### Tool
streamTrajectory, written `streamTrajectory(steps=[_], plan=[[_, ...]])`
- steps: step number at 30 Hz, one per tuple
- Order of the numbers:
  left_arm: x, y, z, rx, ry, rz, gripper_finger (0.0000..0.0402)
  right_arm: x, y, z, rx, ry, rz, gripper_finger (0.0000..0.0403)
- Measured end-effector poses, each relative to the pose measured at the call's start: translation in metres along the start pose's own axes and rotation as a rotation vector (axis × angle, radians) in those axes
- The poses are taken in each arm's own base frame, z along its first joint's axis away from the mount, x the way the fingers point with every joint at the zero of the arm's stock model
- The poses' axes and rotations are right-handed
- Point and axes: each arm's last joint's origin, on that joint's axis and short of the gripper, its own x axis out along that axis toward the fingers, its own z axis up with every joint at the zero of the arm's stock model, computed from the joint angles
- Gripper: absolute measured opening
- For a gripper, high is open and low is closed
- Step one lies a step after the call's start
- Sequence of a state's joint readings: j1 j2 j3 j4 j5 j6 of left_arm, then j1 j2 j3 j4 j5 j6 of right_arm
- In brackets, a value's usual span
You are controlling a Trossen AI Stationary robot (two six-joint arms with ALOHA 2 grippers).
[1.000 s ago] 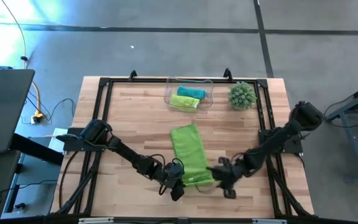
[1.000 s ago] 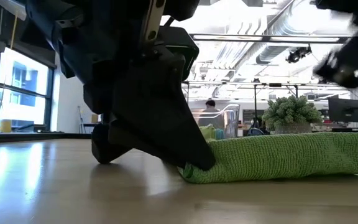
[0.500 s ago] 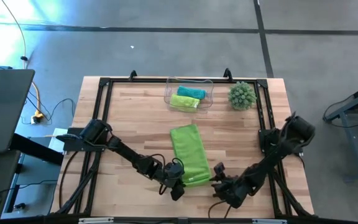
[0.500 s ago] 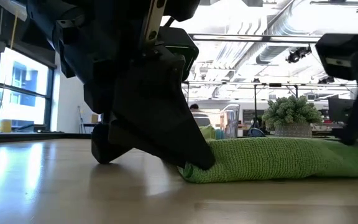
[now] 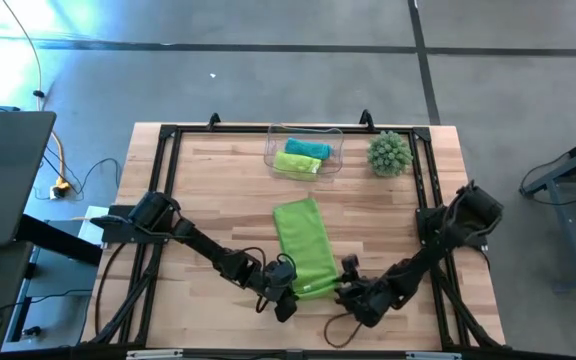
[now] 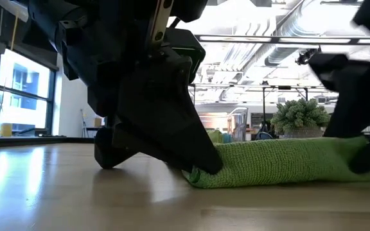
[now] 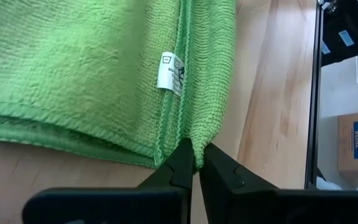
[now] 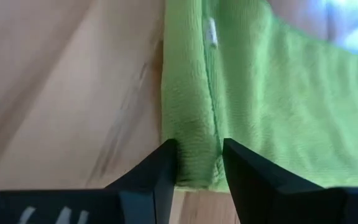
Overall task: Roll microfiber towels into tight, uniform cylinder then place into a basket
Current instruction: Roll the green microfiber cloth
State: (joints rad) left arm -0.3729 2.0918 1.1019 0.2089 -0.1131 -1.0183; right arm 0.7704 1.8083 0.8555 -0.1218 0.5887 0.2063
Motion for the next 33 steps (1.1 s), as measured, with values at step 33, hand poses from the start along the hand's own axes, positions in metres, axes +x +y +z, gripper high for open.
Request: streamTrajectory(steps=[33], plan=[[-0.006,-0.008,0.002,-0.021,0.025,-0.066,0.0018,0.007,-0.049,0.018,0.523,0.104,0.442,0.0003]])
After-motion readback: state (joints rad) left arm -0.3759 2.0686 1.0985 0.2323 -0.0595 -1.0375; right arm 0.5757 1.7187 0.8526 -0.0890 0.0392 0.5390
